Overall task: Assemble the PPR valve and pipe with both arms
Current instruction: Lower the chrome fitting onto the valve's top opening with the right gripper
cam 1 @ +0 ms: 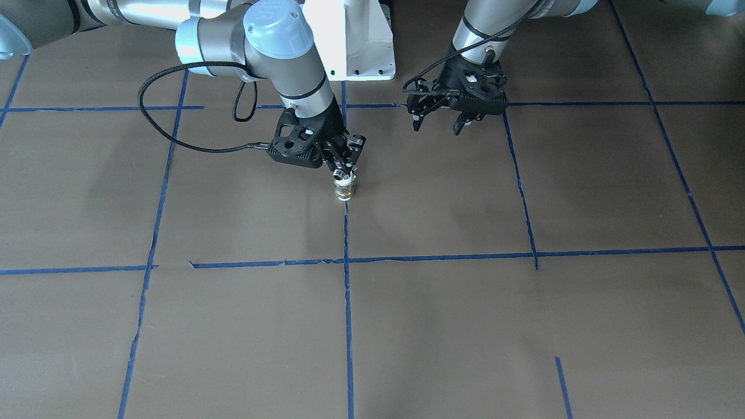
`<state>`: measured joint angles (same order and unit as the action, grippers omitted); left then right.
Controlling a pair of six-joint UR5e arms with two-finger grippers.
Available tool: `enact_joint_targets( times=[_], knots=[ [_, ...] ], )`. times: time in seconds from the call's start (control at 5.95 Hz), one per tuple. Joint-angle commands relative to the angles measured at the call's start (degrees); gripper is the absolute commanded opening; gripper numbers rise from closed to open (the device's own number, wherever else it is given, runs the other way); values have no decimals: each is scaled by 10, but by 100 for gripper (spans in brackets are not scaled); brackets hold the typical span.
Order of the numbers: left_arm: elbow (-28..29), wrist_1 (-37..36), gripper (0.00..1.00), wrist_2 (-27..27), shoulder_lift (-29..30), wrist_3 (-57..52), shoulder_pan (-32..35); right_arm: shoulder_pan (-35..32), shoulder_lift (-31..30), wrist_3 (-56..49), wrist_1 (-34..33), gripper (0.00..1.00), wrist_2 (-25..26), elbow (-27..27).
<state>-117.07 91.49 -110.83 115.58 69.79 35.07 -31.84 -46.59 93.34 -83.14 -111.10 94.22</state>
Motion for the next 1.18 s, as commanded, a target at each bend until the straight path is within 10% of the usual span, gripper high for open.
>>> enact_joint_targets(
  times=[0.0,1.01],
  knots=[
    [-1,0,84,0,0,0,0,3,-2,0,0,0,0,0],
    [0,0,84,0,0,0,0,7,-7,-1,-1,13,0,0]
  ],
)
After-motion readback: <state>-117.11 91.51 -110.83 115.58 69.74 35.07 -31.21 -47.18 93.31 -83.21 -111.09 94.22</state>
